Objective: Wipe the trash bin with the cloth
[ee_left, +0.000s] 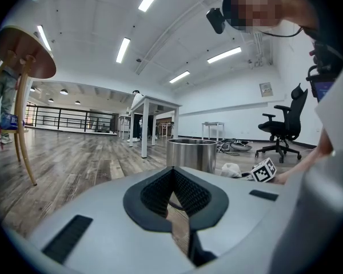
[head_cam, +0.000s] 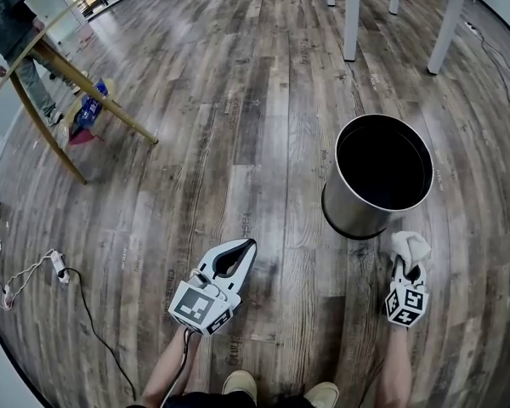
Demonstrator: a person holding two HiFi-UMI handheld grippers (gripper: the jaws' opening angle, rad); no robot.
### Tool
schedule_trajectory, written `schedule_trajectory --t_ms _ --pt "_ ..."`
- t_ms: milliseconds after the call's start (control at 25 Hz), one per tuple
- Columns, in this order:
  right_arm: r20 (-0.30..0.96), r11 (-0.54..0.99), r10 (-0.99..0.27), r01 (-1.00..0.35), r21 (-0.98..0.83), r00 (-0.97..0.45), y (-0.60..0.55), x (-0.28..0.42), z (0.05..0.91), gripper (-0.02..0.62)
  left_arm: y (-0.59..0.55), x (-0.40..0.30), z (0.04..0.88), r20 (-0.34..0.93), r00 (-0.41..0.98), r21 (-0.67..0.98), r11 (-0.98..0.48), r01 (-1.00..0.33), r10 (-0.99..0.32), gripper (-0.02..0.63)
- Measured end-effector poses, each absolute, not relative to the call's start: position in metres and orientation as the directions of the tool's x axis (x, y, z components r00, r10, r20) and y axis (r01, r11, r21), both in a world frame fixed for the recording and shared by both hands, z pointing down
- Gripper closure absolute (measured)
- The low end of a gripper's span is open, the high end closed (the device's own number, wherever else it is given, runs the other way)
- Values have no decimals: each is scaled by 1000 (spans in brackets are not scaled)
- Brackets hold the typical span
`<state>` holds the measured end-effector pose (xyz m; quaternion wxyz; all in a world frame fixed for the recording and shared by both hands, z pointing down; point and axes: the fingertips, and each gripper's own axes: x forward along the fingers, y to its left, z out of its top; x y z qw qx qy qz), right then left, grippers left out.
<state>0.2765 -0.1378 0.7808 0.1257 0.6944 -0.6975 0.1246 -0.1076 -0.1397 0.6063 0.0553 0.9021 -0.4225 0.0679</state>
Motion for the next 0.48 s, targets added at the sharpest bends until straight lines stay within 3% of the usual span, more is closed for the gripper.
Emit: schedule_trajectory --t_ms 240,480 --pt "264 47 -964 -999 5 -44 -112 260 724 511 -138 -102 606 166 640 45 -642 -765 -751 606" --pt "205 208 -957 -978 -8 -205 -104 193 673 511 -138 -92 604 162 654 49 -656 -753 -739 606"
